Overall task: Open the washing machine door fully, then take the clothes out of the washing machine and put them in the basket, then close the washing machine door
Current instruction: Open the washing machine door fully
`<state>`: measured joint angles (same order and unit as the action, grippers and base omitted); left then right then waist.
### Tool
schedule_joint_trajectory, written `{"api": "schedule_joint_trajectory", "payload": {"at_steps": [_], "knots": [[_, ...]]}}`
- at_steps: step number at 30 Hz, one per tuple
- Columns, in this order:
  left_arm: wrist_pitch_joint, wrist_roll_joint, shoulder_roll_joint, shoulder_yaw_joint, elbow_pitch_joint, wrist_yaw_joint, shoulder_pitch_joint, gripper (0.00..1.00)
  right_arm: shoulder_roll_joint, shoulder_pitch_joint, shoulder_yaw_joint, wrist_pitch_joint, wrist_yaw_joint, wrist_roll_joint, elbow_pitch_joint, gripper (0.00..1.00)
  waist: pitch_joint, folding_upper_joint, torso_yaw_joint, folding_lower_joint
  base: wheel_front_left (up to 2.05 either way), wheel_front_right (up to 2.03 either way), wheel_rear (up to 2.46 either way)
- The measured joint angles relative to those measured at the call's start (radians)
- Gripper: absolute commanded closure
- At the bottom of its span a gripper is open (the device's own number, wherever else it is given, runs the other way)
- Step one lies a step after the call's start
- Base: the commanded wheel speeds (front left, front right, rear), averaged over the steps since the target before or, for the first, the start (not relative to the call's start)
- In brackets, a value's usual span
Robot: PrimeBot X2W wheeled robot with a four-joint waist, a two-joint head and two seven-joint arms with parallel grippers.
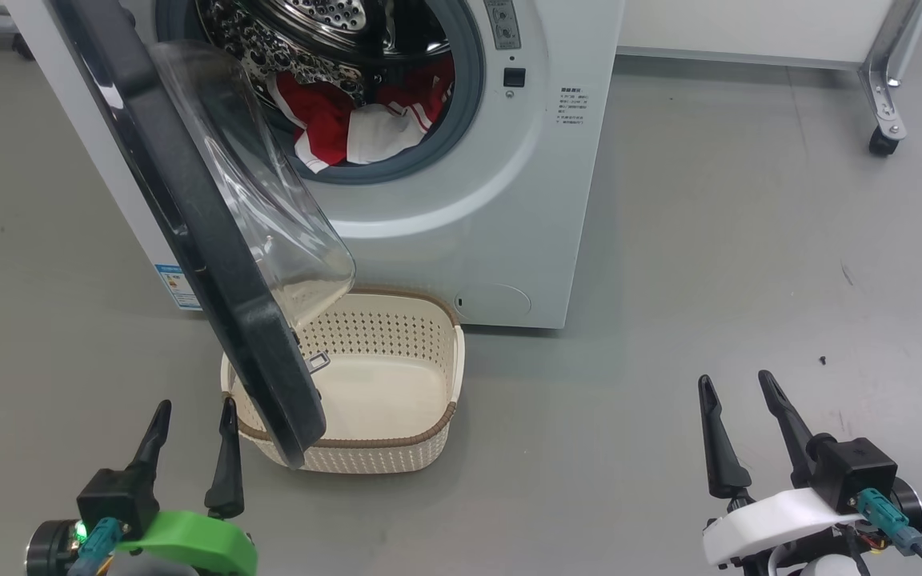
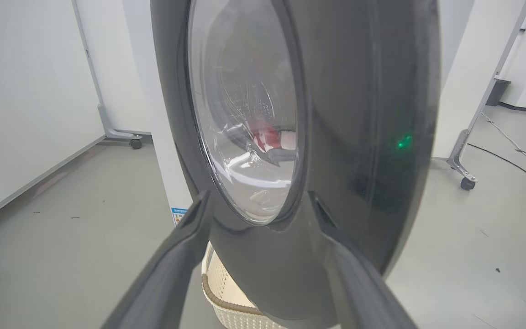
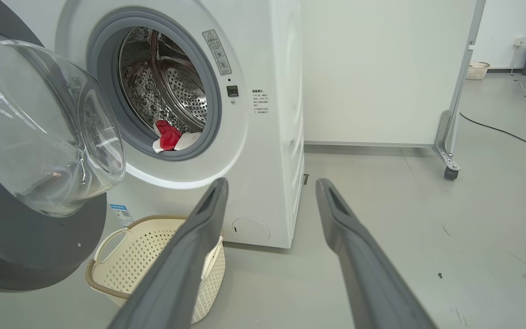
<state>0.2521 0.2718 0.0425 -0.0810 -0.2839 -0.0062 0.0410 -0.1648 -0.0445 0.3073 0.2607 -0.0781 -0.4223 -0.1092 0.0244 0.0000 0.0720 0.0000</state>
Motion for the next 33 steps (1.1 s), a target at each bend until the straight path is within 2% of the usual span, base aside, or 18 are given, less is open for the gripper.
{"api": "schedule_joint_trajectory", "payload": {"at_steps": [26,27,28,29,30,33], "knots": [[0.000,0.003,-0.001,-0.009,-0.012,-0.017,0.000,0.00,0.015,-0.006,-0.018,0.000,0.033,0.045,-0.016,0.00,0.007,0.0000,0.000,0.0000,0.00,0.00,0.00],[0.000,0.005,-0.001,-0.009,-0.012,-0.017,0.000,0.02,0.015,-0.006,-0.020,0.000,0.034,0.047,-0.016,0.00,0.008,0.0000,0.000,0.0000,0.00,0.00,0.00],[0.000,0.010,-0.001,-0.008,-0.012,-0.018,0.000,0.35,0.015,-0.006,-0.022,0.000,0.035,0.047,-0.016,0.00,0.009,0.0000,0.001,0.0000,0.00,0.00,0.00],[0.000,0.015,-0.001,-0.008,-0.012,-0.018,0.000,0.77,0.016,-0.006,-0.025,0.000,0.035,0.047,-0.016,0.00,0.009,0.0000,0.001,0.0000,0.00,0.00,0.00],[0.000,0.016,-0.001,-0.008,-0.012,-0.018,0.000,1.00,0.017,-0.006,-0.026,0.000,0.035,0.047,-0.016,0.00,0.010,0.0000,0.002,0.0000,0.00,0.00,0.00],[0.000,0.006,-0.001,-0.013,-0.014,-0.018,0.000,1.00,0.025,-0.006,-0.030,0.000,0.036,0.048,-0.017,0.00,0.014,0.0000,0.004,0.0000,0.00,0.00,0.00]]}}
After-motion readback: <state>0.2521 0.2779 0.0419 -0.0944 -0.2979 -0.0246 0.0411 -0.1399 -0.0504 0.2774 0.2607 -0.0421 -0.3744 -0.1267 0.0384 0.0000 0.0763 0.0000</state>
